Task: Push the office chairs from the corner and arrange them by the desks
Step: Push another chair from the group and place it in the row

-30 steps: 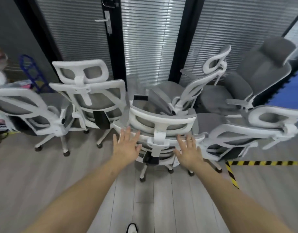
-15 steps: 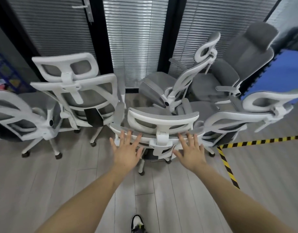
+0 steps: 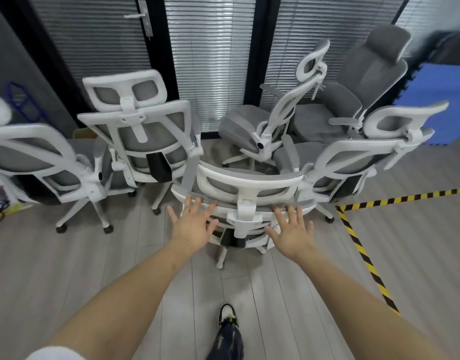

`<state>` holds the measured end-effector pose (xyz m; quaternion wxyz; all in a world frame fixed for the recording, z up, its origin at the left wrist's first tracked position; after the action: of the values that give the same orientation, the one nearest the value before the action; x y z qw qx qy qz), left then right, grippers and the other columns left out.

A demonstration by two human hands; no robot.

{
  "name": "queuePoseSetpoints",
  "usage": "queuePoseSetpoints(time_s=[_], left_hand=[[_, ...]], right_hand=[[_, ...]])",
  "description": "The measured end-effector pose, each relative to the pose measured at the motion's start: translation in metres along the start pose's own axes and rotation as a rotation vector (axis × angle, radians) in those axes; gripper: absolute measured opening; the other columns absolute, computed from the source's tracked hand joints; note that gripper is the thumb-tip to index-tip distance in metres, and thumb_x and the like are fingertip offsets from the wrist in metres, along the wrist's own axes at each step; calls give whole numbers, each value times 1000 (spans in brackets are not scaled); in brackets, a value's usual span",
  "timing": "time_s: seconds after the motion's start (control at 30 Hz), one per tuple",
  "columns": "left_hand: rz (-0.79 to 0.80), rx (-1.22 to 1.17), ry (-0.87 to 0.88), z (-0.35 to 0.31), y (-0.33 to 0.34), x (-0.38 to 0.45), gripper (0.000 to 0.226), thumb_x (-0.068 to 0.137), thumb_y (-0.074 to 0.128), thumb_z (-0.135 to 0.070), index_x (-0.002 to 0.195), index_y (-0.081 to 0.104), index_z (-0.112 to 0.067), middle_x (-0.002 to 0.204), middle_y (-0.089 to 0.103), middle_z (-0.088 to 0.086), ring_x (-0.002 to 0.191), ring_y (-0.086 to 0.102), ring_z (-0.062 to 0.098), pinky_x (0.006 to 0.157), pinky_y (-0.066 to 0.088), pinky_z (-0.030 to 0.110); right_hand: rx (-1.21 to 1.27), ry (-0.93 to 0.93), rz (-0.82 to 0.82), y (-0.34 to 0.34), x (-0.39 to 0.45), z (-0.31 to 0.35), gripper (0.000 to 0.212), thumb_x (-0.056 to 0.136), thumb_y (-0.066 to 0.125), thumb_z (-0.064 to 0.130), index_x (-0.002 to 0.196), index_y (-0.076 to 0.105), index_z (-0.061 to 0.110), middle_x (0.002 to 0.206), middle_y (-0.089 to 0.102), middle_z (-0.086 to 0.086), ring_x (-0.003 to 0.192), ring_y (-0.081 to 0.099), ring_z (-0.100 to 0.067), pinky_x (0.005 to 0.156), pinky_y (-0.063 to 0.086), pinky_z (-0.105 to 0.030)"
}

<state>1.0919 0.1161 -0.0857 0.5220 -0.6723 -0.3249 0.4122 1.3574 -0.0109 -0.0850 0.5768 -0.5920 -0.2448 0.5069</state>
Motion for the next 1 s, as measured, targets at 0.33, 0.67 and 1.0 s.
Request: queuePoseSetpoints(time_s=[0.33,0.67,1.0], left_hand=[[-84,-174,-9,40,2,-140,55,104,22,-61,157,30,-47,169,20,2,158,10,22,117,-3,77],[222,-329,-84,104,33,-182,111,60,19,-110,140,-40,-59,166,-36,-3,152,-33,30,115,-1,79],[215,-302,87,116,53,-245,123,64,36,-105,150,-34,-52,165,-36,2,152,-33,32,115,1,78]], right_hand=[[160,123,-313,36,-148,21,77,94,17,74,151,42,28,159,41,-3,152,26,-25,121,23,-59],[353,309,-213,81,-231,37,120,79,35,96,164,-8,23,172,5,-9,159,-1,-31,128,11,-53],[350,515,-201,137,-349,72,119,77,29,100,160,-22,32,174,-4,-4,158,-16,-21,126,16,-53]])
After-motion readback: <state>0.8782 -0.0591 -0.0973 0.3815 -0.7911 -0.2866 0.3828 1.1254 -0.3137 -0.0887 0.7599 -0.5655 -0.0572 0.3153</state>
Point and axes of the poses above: each hand's wrist, its own x-axis towards the middle knuckle, its own y-axis out of the palm, z = x × y, the point moved 7 cm from there along x, towards the middle knuckle
